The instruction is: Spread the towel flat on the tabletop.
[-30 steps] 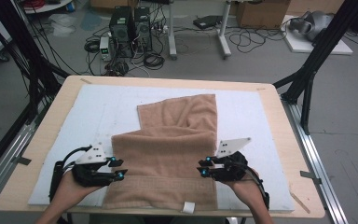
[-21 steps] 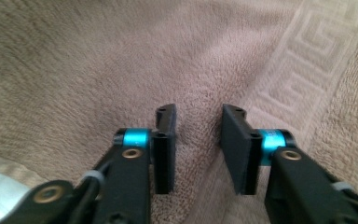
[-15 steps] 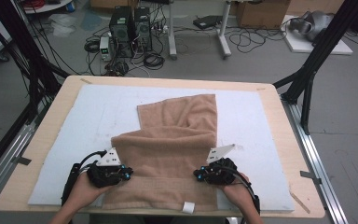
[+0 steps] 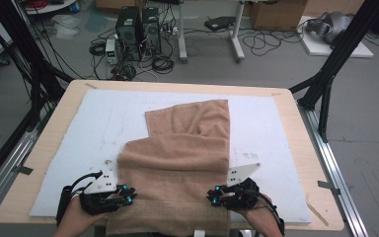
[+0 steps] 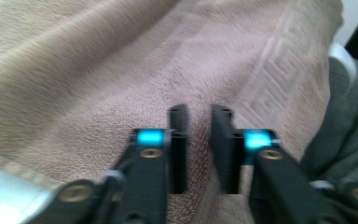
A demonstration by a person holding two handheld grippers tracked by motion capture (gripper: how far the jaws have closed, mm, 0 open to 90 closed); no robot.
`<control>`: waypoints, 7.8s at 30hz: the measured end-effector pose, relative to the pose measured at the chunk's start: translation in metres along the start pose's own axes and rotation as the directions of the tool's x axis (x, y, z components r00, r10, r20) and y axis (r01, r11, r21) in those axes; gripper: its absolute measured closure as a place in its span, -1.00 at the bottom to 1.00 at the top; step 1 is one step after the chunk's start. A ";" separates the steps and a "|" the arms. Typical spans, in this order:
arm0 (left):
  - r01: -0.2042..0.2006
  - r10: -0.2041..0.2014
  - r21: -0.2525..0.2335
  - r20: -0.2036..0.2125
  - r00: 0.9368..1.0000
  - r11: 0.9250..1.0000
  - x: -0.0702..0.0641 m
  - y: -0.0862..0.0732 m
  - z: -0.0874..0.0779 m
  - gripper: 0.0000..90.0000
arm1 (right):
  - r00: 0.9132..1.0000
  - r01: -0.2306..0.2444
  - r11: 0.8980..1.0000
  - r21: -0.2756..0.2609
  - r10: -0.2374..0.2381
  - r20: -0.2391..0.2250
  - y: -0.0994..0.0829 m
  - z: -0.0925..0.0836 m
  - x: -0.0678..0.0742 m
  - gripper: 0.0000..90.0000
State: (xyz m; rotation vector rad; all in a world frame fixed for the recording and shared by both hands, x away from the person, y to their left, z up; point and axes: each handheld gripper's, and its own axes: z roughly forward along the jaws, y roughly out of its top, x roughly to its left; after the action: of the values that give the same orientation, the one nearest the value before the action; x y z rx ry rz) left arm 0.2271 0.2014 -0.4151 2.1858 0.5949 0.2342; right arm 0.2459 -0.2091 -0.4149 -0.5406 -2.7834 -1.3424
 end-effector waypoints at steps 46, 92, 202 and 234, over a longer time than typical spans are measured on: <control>0.089 -0.085 0.052 -0.068 0.994 0.995 0.029 -0.003 0.036 0.79 | 0.994 -0.062 0.996 0.059 0.056 0.097 -0.006 0.028 -0.040 0.87; 0.035 -0.034 0.034 -0.020 0.999 0.999 -0.001 -0.016 0.016 0.89 | 1.000 -0.002 0.996 0.090 0.001 0.014 -0.013 0.020 -0.020 0.92; 0.083 -0.071 0.102 -0.120 0.990 0.991 0.057 0.015 0.048 0.39 | 0.994 -0.059 0.998 0.001 0.059 0.096 -0.022 -0.013 -0.051 0.36; 0.106 -0.113 -0.044 -0.239 0.964 0.993 0.034 -0.016 0.008 0.27 | 0.996 -0.027 0.999 0.039 0.024 0.080 -0.010 0.002 -0.031 0.46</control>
State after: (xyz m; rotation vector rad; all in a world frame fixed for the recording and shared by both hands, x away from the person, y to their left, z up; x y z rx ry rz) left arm 0.2542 0.2215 -0.4337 2.1023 0.8397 0.4515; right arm 0.2726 -0.2231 -0.4285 -0.6396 -2.8488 -1.2854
